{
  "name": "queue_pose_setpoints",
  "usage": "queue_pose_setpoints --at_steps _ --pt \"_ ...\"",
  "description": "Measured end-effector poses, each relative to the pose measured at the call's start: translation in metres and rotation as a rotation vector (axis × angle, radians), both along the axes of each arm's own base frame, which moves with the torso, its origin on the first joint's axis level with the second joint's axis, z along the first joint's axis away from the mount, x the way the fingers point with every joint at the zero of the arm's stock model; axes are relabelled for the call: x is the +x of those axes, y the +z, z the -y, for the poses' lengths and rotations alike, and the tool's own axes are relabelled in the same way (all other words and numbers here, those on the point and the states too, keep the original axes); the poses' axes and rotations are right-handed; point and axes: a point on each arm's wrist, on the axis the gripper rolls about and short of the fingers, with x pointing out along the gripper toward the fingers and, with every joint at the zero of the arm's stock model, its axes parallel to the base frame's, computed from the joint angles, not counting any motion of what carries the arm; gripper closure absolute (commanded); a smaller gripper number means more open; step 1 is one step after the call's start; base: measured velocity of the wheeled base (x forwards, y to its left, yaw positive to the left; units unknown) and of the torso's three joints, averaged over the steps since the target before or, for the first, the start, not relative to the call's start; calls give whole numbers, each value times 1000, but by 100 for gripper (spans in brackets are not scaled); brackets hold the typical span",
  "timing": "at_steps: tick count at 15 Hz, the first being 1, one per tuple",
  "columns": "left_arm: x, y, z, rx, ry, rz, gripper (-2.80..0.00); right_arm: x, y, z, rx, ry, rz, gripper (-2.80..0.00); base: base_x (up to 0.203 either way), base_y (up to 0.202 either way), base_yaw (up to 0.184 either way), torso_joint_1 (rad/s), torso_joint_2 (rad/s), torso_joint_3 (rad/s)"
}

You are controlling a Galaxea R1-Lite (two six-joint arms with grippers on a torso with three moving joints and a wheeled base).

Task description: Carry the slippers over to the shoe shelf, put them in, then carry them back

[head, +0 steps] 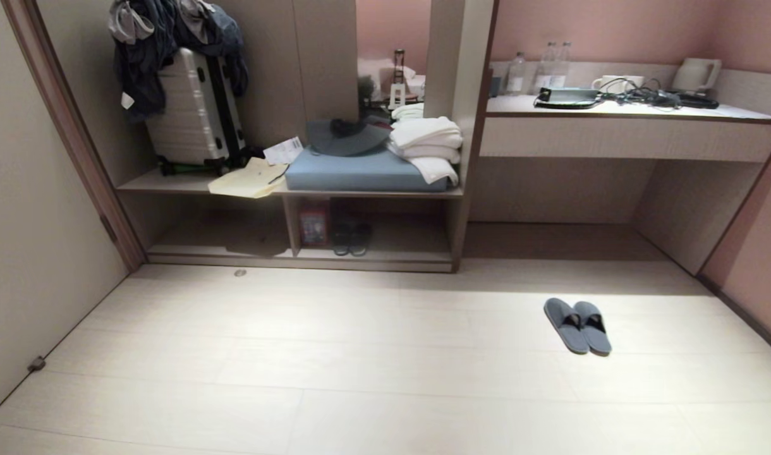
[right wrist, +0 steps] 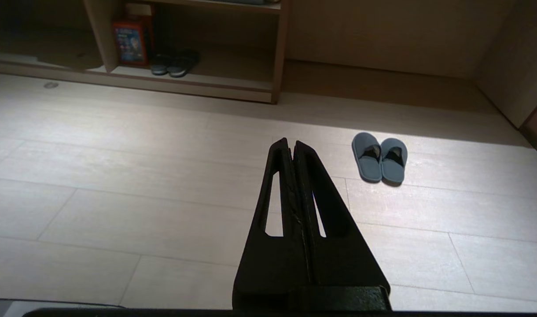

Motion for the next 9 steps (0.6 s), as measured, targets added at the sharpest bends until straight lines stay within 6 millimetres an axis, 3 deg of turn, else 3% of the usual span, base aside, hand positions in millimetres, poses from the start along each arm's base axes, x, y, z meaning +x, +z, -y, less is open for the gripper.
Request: queue_pose_setpoints --at_steps 9 --pt "0 0 0 -1 0 0 0 0 0 0 -3 1 -1 0 -181 0 2 2 3 4"
